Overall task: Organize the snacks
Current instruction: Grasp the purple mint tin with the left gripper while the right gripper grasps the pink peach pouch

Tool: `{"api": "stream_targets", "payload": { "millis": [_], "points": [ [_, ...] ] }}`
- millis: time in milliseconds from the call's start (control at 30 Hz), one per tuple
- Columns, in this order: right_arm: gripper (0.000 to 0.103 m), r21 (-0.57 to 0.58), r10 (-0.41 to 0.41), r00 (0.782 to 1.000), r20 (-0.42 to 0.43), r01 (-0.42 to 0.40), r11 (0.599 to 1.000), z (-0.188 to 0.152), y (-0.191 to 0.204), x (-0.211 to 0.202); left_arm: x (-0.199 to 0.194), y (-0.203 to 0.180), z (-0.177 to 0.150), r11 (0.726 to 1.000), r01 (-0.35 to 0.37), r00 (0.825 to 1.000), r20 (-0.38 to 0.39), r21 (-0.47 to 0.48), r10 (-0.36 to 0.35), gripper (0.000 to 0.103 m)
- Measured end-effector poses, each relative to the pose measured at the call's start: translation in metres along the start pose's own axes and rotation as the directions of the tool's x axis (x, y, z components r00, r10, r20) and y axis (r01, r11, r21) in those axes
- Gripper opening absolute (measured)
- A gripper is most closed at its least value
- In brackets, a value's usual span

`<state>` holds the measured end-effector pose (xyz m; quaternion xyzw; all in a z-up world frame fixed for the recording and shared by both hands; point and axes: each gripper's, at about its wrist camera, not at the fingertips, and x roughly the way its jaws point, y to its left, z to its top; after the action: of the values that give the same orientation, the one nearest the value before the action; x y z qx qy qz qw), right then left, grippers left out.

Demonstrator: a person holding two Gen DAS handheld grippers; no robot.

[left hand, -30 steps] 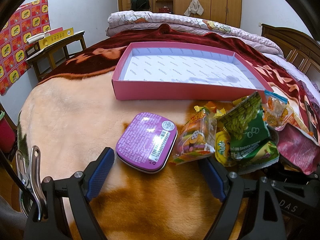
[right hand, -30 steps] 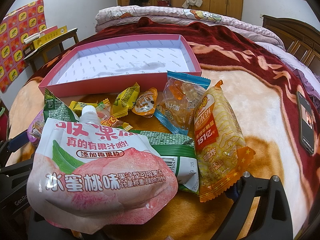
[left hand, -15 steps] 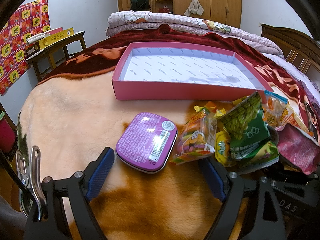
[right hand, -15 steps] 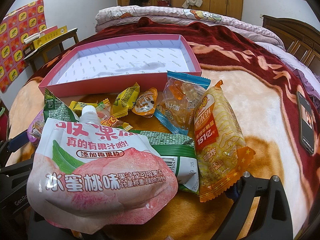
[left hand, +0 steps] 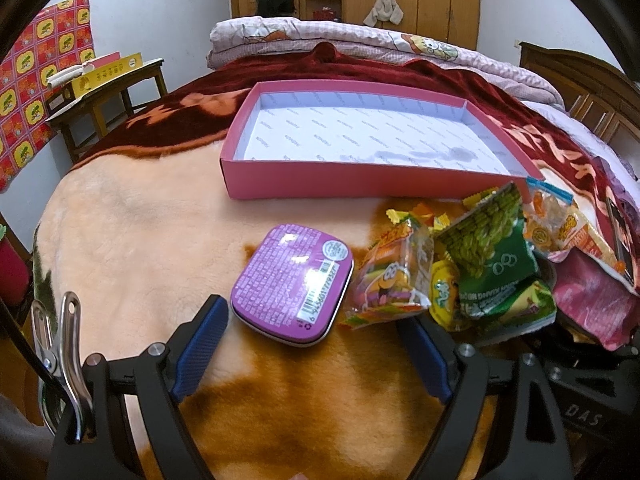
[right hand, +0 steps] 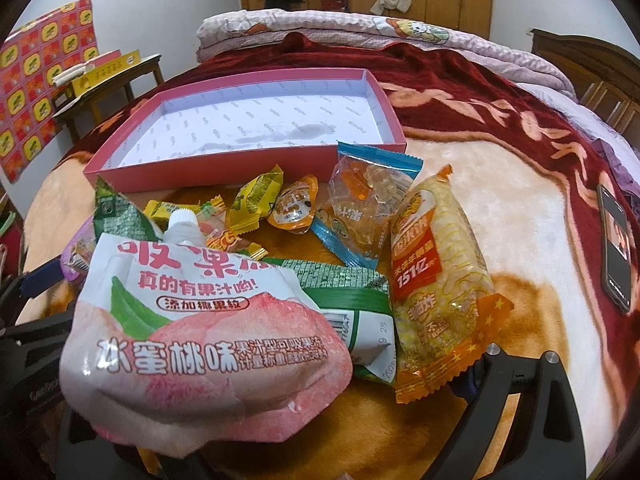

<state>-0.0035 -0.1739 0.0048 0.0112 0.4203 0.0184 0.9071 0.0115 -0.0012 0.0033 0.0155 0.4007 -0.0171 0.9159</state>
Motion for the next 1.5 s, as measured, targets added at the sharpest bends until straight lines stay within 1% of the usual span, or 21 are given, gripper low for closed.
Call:
{"api": "stream_targets", "payload": {
  "millis": [267, 400, 533, 633, 733, 867, 1000, 1200, 1367, 1433, 1500],
  "points": [
    [0.098, -0.018, 0.08, 0.996, -0.039, -0.081, 0.997, -0.007, -0.002, -0.016, -0.013, 0.006, -0.008, 0.996, 0.066, 0.997, -0.041, 0.059, -0.064, 0.088],
    [0.098, -0.062, 0.091, 0.995, -0.029, -0.093, 0.994, -0.009, 0.002, -0.027, -0.023, 0.011, -0.012, 0.991, 0.118, 0.992, -0.055, 0.055, -0.115, 0.088],
    [0.098, -0.091, 0.111, 0.994, -0.011, -0.111, 0.99, -0.01, 0.008, -0.04, -0.037, 0.02, -0.012, 0.988, 0.146, 0.989, -0.036, 0.048, -0.144, 0.088],
    [0.098, -0.112, 0.127, 0.992, 0.007, -0.125, 0.986, -0.009, 0.011, -0.051, -0.049, 0.029, -0.011, 0.989, 0.143, 0.99, -0.005, 0.041, -0.143, 0.088],
    [0.098, -0.126, 0.134, 0.991, 0.029, -0.129, 0.984, -0.009, 0.015, -0.059, -0.059, 0.036, -0.01, 0.991, 0.126, 0.992, 0.025, 0.038, -0.127, 0.088],
    [0.098, -0.123, 0.157, 0.986, 0.051, -0.15, 0.981, -0.005, 0.016, -0.066, -0.06, 0.04, -0.006, 0.994, 0.107, 0.994, 0.034, 0.035, -0.109, 0.088],
    [0.098, -0.095, 0.181, 0.983, 0.042, -0.177, 0.98, -0.001, 0.011, -0.065, -0.053, 0.041, -0.002, 0.993, 0.113, 0.993, 0.014, 0.024, -0.114, 0.084],
    [0.093, -0.06, 0.196, 0.98, 0.007, -0.196, 0.979, 0.005, 0.004, -0.058, -0.036, 0.038, 0.001, 0.994, 0.089, 0.996, -0.017, 0.059, -0.088, 0.075],
    [0.088, -0.034, 0.238, 0.971, -0.033, -0.239, 0.97, 0.009, 0.003, -0.049, -0.024, 0.039, 0.003, 0.991, 0.116, 0.993, -0.042, 0.059, -0.114, 0.069],
    [0.084, -0.022, 0.258, 0.965, -0.045, -0.259, 0.966, 0.008, 0.004, -0.045, -0.02, 0.038, 0.003, 0.991, 0.12, 0.992, -0.048, 0.066, -0.117, 0.066],
    [0.082, -0.015, 0.263, 0.964, -0.046, -0.264, 0.964, 0.008, 0.005, -0.043, -0.016, 0.036, 0.004, 0.989, 0.131, 0.991, -0.05, 0.072, -0.127, 0.064]
  ]
}}
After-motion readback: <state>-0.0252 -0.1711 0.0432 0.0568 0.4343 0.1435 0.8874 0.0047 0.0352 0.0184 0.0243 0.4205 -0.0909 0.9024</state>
